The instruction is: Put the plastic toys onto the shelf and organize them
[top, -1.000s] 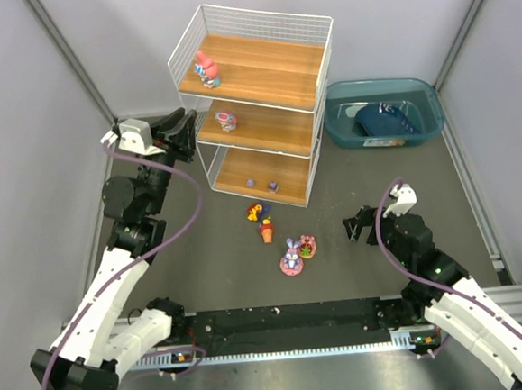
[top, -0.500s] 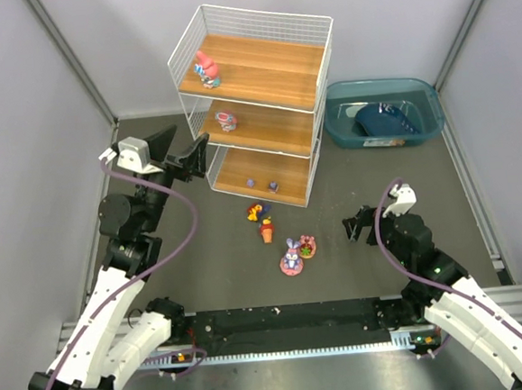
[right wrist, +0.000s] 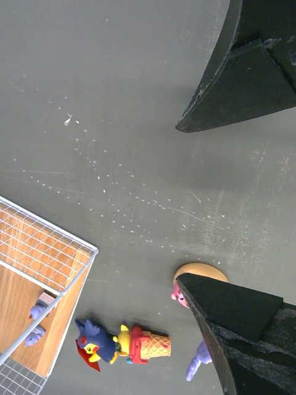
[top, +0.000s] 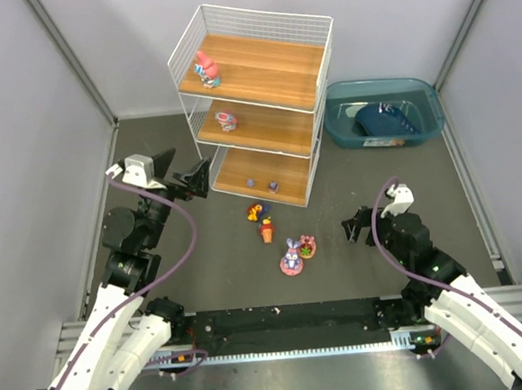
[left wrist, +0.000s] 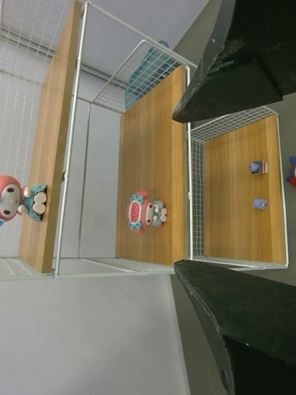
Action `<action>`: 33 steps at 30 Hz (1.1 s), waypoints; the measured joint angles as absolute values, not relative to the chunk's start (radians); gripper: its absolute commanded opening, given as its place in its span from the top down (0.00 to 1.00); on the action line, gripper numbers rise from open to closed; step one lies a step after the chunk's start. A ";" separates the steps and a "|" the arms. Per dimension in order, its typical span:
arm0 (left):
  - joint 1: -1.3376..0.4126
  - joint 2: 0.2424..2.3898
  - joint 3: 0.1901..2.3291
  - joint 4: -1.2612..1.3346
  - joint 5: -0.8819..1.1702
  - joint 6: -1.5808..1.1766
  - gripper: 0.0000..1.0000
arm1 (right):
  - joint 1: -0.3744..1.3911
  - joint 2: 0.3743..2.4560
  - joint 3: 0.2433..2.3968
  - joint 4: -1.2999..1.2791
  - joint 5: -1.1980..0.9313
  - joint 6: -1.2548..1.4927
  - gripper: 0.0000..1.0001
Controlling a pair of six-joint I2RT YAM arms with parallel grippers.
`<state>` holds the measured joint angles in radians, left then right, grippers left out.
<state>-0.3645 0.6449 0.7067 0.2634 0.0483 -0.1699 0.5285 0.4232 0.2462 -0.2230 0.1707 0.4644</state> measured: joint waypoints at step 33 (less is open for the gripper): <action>-0.737 0.886 0.423 0.051 -0.138 -0.434 0.01 | 0.529 0.366 0.228 -0.202 0.143 0.453 0.01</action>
<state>-0.7368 0.8856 0.4232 0.0513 -0.1375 -0.4343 0.5285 0.3664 0.2279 -0.2020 0.1429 0.4534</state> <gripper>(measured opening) 0.987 0.987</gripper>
